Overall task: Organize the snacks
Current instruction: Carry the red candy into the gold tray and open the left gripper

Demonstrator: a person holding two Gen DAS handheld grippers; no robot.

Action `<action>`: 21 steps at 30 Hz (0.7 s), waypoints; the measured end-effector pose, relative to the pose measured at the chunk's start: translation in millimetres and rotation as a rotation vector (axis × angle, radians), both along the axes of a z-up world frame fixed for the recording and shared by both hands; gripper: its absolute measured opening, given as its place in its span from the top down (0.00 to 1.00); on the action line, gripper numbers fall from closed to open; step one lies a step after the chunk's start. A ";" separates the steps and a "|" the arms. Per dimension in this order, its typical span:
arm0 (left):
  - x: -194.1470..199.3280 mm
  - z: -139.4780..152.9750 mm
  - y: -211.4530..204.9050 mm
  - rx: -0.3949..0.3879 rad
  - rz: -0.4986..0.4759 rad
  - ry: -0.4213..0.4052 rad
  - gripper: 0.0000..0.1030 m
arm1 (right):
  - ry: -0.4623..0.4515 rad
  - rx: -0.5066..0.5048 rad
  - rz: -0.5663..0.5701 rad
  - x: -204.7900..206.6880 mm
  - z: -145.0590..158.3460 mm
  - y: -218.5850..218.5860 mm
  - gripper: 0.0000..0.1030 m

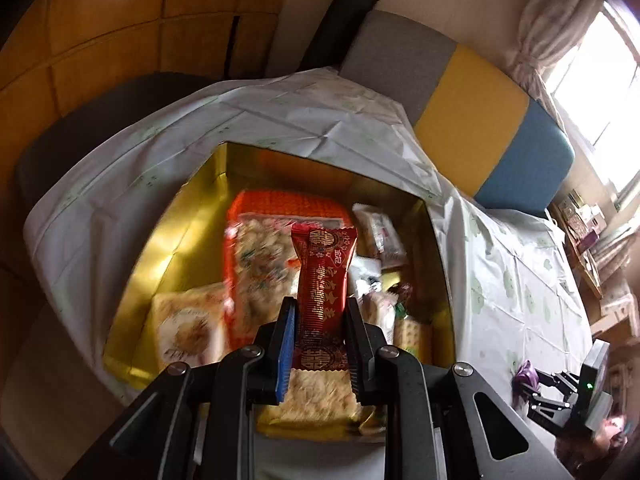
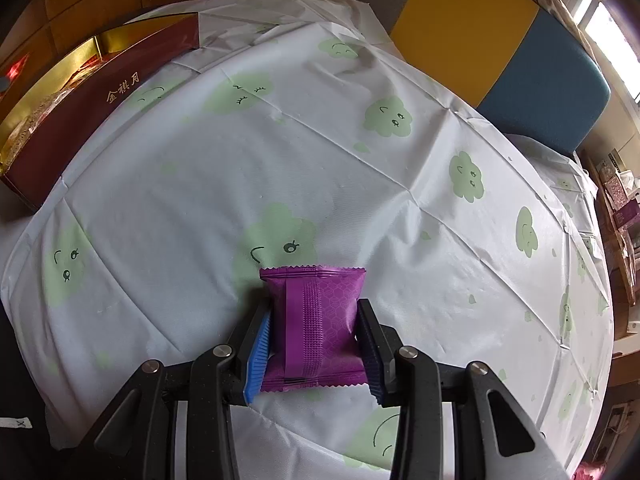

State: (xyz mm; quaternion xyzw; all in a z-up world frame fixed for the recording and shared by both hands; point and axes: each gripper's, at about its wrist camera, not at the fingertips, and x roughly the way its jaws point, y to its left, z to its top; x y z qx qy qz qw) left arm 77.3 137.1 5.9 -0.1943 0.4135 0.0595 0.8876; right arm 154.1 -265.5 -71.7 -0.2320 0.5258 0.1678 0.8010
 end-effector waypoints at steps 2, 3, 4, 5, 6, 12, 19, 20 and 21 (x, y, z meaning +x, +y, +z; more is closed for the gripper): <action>16.6 -0.9 -7.6 0.007 -0.031 -0.003 0.77 | -0.001 -0.003 0.002 -0.6 0.0 0.6 0.61; 24.0 -2.4 -9.2 0.016 -0.036 0.002 0.77 | 0.000 -0.002 0.001 -0.3 0.1 0.3 0.61; 35.2 -6.5 -13.1 0.024 -0.047 0.013 0.77 | 0.000 -0.001 0.000 -0.3 0.3 0.1 0.61; 42.4 -9.6 -14.3 0.025 -0.054 0.025 0.77 | 0.000 -0.001 0.001 0.4 0.1 0.1 0.61; 53.7 -14.9 -15.1 0.028 -0.051 0.041 0.76 | 0.000 -0.001 0.001 0.5 0.2 0.1 0.61; 100.0 -50.0 -12.2 0.103 -0.031 0.125 0.75 | 0.001 0.000 0.001 0.5 0.1 0.0 0.61; 82.6 -52.1 -3.4 0.095 0.013 0.122 0.69 | 0.002 -0.002 0.003 0.5 -0.9 -0.2 0.61; 78.3 -49.0 -3.6 0.096 0.012 0.113 0.69 | 0.002 -0.002 0.004 0.3 -1.3 -0.2 0.61; 73.3 -46.7 -4.0 0.100 0.012 0.105 0.69 | 0.002 -0.003 0.004 0.2 -1.3 -0.4 0.61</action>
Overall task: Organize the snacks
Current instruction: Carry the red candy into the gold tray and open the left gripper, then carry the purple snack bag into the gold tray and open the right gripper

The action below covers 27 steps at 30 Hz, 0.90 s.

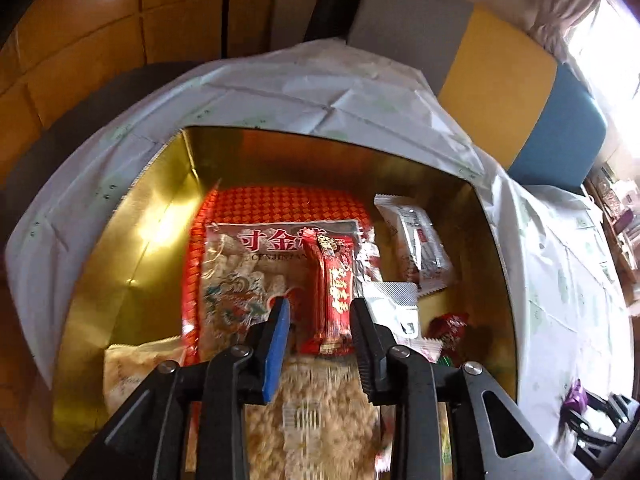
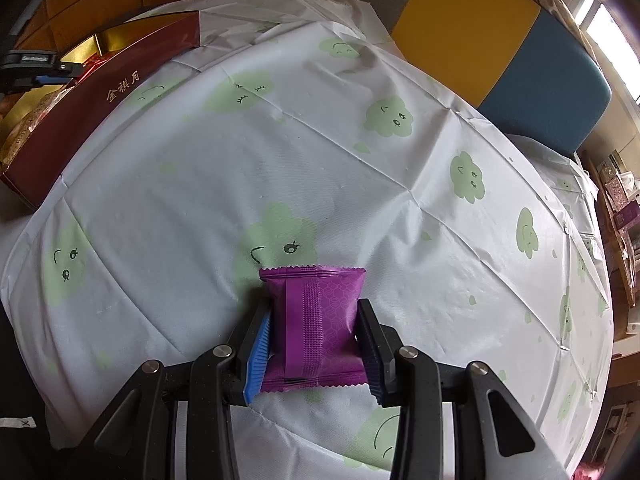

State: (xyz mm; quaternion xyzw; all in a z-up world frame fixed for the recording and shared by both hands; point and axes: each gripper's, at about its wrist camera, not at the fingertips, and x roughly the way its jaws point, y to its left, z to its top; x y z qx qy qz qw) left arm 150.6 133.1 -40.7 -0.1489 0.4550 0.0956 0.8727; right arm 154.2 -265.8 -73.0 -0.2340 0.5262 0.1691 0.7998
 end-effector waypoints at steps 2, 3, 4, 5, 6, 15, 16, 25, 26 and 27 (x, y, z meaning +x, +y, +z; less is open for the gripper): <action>-11.4 6.1 -5.0 0.036 -0.002 -0.009 0.69 | -0.001 0.000 -0.001 0.1 0.2 -0.2 0.61; -16.4 8.6 -7.1 0.053 -0.003 -0.012 0.69 | -0.002 -0.003 0.000 -0.3 0.2 -0.2 0.61; -22.4 11.3 -10.3 0.067 -0.007 -0.017 0.69 | -0.004 -0.004 0.001 -0.5 0.1 0.0 0.61; -29.8 14.4 -11.2 0.071 -0.012 -0.022 0.69 | -0.005 -0.006 0.002 -0.5 0.0 -0.2 0.61; -36.5 16.6 -13.6 0.071 -0.015 -0.026 0.69 | -0.005 -0.006 0.003 -0.4 0.1 -0.5 0.61; -76.8 25.0 -31.9 0.122 -0.028 -0.050 0.66 | -0.014 -0.014 0.005 -2.6 0.5 0.5 0.61; -79.5 24.9 -33.8 0.128 -0.033 -0.051 0.66 | -0.014 -0.012 0.004 -2.6 0.6 0.3 0.61; -103.4 30.5 -43.5 0.132 -0.073 -0.077 0.66 | -0.013 0.006 -0.013 -1.9 1.1 -2.9 0.61; -105.1 30.8 -43.4 0.122 -0.073 -0.076 0.66 | -0.014 0.006 -0.014 -2.0 1.1 -3.1 0.61; -106.1 31.2 -43.8 0.119 -0.073 -0.077 0.66 | -0.017 0.006 -0.015 -2.4 0.9 -2.7 0.61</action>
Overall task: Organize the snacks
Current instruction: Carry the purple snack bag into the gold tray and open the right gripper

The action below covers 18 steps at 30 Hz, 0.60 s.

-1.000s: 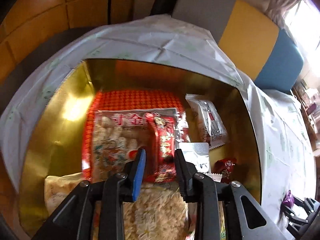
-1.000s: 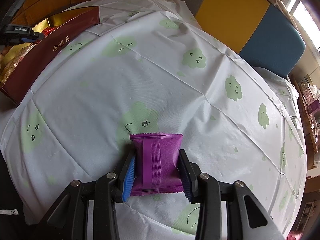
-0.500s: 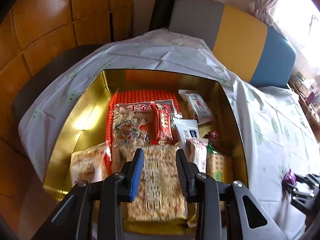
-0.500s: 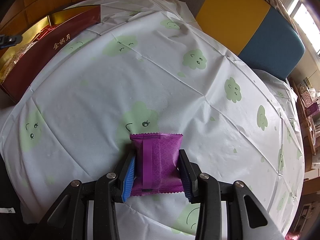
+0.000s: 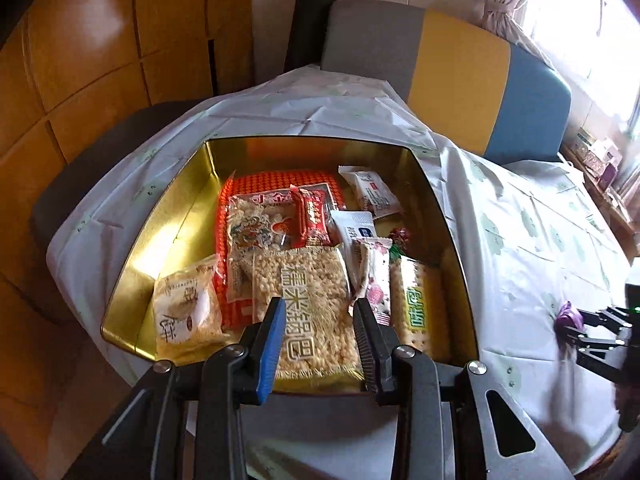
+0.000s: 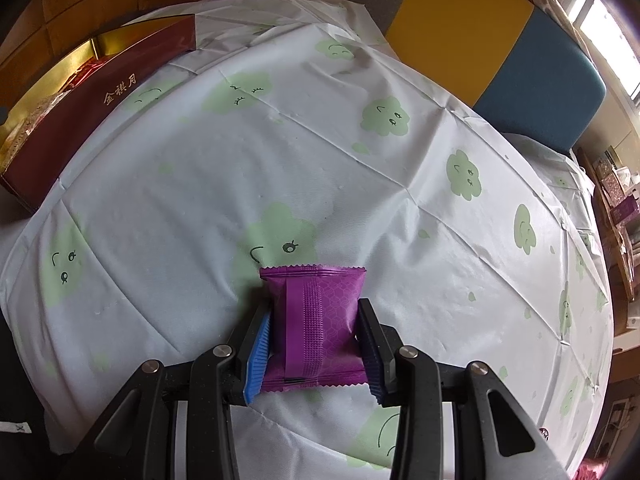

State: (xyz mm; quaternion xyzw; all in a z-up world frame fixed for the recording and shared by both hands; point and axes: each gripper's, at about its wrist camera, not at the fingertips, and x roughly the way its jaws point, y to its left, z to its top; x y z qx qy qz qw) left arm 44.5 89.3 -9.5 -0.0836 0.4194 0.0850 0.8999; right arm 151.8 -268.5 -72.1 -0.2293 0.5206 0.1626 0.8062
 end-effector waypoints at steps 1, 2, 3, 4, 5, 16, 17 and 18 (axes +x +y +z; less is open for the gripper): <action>-1.4 0.5 -0.8 0.000 -0.001 -0.003 0.66 | -0.003 -0.001 0.000 -0.4 0.0 0.4 0.61; -2.7 0.7 -1.7 0.001 -0.002 -0.005 0.66 | -0.005 -0.001 -0.001 -0.4 -0.1 0.5 0.61; -4.0 0.8 -2.3 -0.003 -0.007 -0.007 0.66 | -0.005 0.001 -0.005 -0.4 -0.6 0.0 0.61; -4.6 0.5 -2.8 -0.004 -0.012 -0.007 0.66 | -0.006 0.003 -0.011 -0.7 -0.7 -0.3 0.61; -5.4 0.1 -3.0 -0.004 -0.015 -0.006 0.66 | -0.008 0.003 -0.016 -1.2 -1.1 -0.3 0.61; -13.1 -6.5 4.9 0.000 0.002 0.001 0.66 | -0.004 -0.012 -0.065 0.4 -2.5 -0.4 0.61; -13.6 -6.7 5.6 -0.002 0.002 0.002 0.66 | -0.001 -0.012 -0.074 0.4 -2.4 -0.1 0.61; -14.1 -6.9 6.5 -0.004 0.003 0.002 0.66 | 0.002 -0.016 -0.088 0.7 -2.4 0.3 0.61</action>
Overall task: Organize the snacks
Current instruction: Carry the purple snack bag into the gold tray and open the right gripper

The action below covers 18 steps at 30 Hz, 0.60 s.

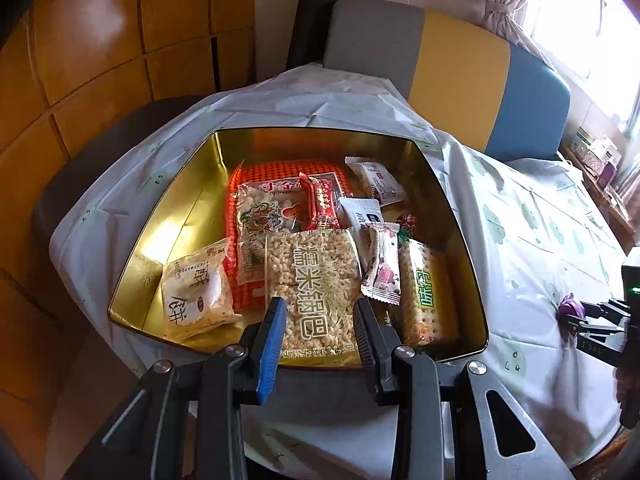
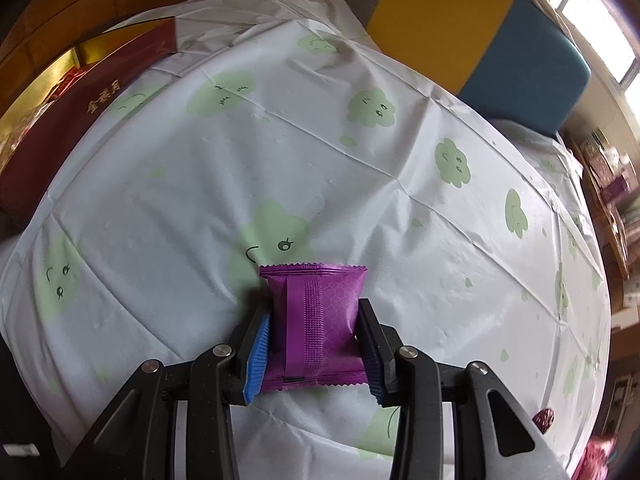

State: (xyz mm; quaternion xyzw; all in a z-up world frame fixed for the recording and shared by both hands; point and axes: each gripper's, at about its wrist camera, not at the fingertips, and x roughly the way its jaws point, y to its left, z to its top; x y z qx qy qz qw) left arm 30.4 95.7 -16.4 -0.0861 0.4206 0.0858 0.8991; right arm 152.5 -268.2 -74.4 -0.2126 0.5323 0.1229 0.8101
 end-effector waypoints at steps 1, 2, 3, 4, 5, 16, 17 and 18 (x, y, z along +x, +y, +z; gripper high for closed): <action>-0.9 0.1 0.7 -0.002 0.001 -0.001 0.66 | 0.001 -0.008 -0.006 -0.3 0.0 0.7 0.61; -2.0 0.4 1.6 -0.001 0.001 -0.003 0.66 | 0.003 -0.015 -0.014 -1.1 -0.1 1.6 0.61; -2.8 0.7 2.4 0.000 0.001 -0.006 0.66 | 0.007 -0.020 -0.022 1.0 -0.5 2.0 0.61; -3.6 0.9 3.2 0.001 0.003 -0.008 0.66 | 0.011 -0.030 -0.035 1.5 -0.6 3.6 0.62; -4.5 0.9 5.0 -0.001 0.006 -0.008 0.66 | 0.010 -0.038 -0.040 2.0 -0.9 4.6 0.62; -6.2 1.9 27.8 -0.021 0.079 -0.013 0.66 | -0.002 -0.019 -0.127 8.9 14.5 12.7 0.63; -5.7 1.0 28.6 -0.020 0.082 -0.011 0.66 | -0.006 0.023 -0.125 9.3 22.1 17.1 0.63; -5.5 0.2 29.7 -0.019 0.087 -0.009 0.66 | -0.012 0.060 -0.118 9.2 29.6 22.3 0.63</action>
